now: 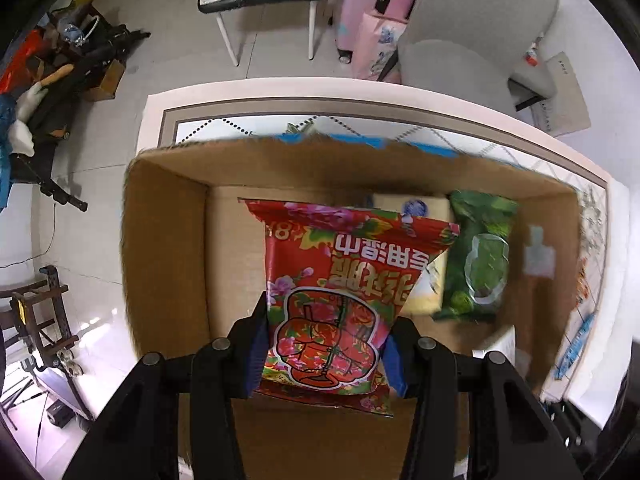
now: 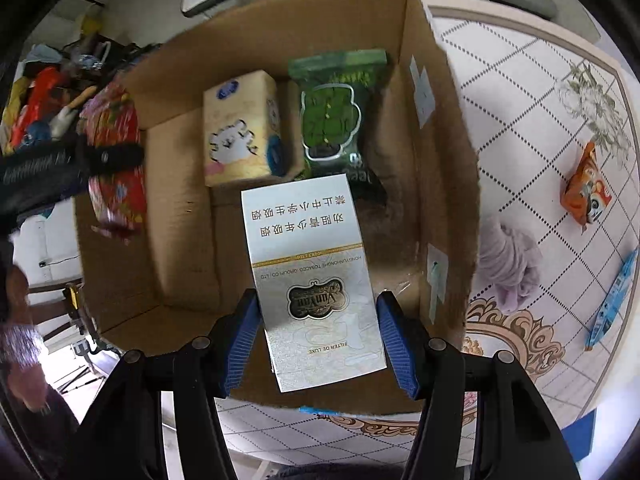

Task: Organize soft objects
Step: 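Carry the red snack bag with the left tool while the right tool carries the white box into the box, then grasp the orange panda snack bag with the left tool while the right tool grasps the blue ice-pop tube, then place the orange bag with the left tool while the right tool places the blue tube in the box, then grasp the lilac plush toy with the right tool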

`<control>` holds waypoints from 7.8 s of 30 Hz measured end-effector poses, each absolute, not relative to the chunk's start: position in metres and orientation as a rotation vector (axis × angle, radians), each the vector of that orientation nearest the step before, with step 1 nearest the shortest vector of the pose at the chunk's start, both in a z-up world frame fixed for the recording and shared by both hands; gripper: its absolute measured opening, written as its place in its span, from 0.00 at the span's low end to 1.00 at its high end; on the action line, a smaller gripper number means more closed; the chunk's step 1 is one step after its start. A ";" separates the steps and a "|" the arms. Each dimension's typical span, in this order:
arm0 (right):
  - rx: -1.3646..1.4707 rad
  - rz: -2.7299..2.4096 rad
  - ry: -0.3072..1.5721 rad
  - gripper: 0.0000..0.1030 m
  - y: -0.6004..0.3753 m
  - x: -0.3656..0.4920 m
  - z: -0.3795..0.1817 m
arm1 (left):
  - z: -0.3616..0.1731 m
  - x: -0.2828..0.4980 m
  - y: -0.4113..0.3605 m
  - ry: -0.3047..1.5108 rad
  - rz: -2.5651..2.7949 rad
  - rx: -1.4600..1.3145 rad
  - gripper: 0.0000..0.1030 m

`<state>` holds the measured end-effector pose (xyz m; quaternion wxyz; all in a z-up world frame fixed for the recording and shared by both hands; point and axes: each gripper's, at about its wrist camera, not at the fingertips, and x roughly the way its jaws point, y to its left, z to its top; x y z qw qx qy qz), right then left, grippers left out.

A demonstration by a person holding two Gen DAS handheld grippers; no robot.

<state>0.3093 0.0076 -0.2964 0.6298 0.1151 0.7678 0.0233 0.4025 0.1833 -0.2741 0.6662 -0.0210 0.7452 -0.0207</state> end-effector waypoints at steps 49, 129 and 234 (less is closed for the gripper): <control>0.052 0.167 1.515 0.96 0.000 0.231 -0.180 | -0.148 0.235 0.182 1.463 0.006 -0.076 0.94; 0.491 -0.077 1.545 0.15 -0.302 0.227 -0.198 | -0.166 0.281 -0.142 1.498 -0.557 0.161 0.38; 0.496 -0.044 1.860 0.14 -0.150 0.282 -0.378 | -0.249 0.288 0.118 1.608 -0.070 -0.041 0.95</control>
